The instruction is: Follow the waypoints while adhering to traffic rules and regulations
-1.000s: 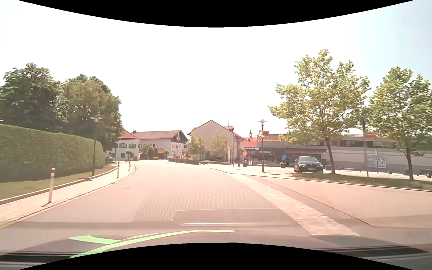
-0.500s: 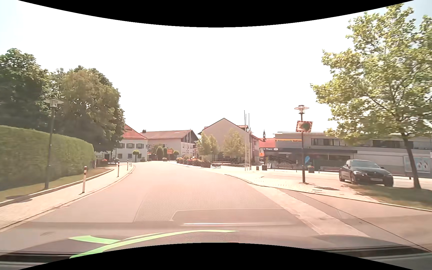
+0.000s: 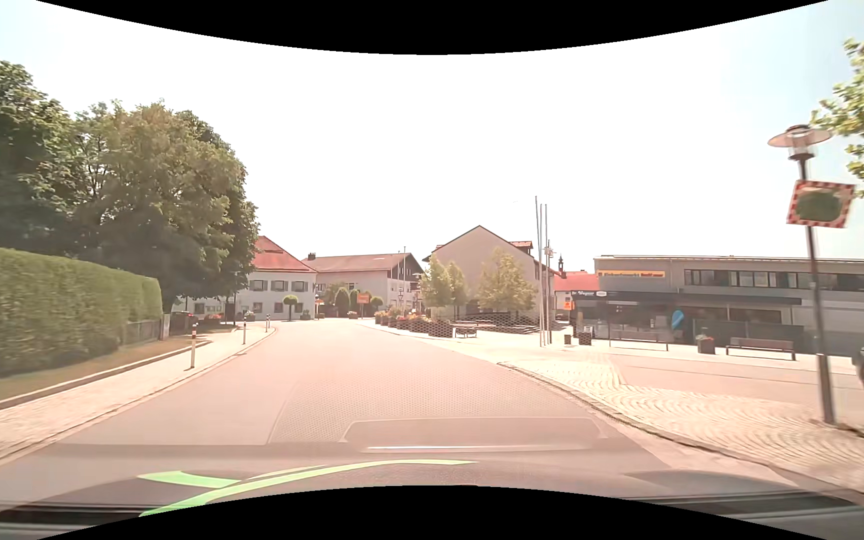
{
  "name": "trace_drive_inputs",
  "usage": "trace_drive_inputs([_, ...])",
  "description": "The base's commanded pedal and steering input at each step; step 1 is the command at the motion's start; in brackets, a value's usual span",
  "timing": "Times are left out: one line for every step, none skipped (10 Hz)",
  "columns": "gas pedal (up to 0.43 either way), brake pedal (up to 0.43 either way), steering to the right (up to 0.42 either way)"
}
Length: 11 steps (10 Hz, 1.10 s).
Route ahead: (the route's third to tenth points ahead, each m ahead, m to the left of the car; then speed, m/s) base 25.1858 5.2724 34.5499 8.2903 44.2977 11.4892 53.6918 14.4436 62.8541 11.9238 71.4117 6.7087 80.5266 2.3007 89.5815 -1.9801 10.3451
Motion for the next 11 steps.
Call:
trace_drive_inputs([0.047, 0.000, -0.065])
trace_drive_inputs([0.047, 0.000, -0.064])
trace_drive_inputs([0.047, 0.000, -0.064])
trace_drive_inputs([0.047, 0.000, -0.065])
trace_drive_inputs([0.047, 0.000, -0.064])
trace_drive_inputs([0.047, 0.000, -0.065])
trace_drive_inputs([0.000, 0.000, -0.064])
trace_drive_inputs([0.000, 0.000, -0.064])
trace_drive_inputs([0.000, 0.000, -0.064])
trace_drive_inputs([0.000, 0.000, -0.063])
trace_drive_inputs([0.000, 0.000, -0.062])
